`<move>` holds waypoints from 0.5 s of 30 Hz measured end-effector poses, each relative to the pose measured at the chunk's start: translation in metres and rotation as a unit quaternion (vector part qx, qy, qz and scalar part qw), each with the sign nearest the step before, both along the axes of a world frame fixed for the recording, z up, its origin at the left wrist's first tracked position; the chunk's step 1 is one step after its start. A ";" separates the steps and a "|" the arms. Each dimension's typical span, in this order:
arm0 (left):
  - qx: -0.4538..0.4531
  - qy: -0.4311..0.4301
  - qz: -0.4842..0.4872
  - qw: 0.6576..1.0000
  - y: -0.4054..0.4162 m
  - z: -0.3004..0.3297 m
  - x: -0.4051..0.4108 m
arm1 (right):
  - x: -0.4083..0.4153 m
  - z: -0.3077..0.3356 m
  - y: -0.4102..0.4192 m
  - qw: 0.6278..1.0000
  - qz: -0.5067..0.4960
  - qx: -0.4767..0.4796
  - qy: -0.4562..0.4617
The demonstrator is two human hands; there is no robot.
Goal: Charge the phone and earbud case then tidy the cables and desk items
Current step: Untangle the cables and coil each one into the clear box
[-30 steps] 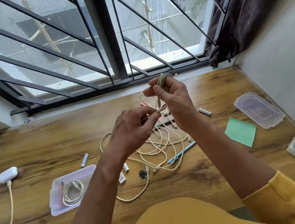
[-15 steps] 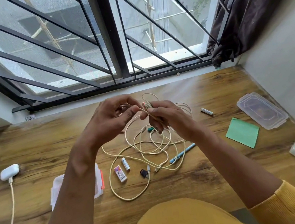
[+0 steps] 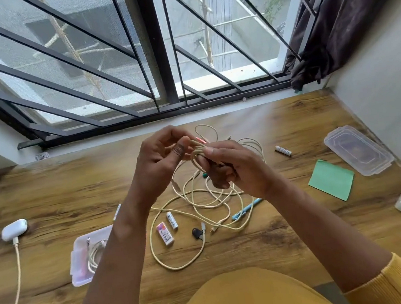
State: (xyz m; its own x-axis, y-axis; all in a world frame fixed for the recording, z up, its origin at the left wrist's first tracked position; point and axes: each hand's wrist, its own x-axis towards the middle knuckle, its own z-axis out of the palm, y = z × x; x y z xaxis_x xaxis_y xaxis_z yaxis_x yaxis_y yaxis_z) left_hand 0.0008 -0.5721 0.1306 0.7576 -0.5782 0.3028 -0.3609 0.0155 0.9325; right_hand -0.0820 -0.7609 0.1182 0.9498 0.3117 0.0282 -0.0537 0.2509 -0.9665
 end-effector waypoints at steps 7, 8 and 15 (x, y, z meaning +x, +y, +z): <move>-0.119 0.096 0.075 0.985 -0.019 -0.023 -0.022 | 0.000 0.007 0.000 0.990 0.013 0.134 0.038; -0.125 0.101 0.076 0.984 -0.020 -0.024 -0.024 | 0.000 0.007 0.000 0.988 0.014 0.150 0.041; -0.091 0.096 0.050 0.990 -0.021 -0.020 -0.026 | 0.003 0.005 0.000 0.957 0.044 0.279 0.063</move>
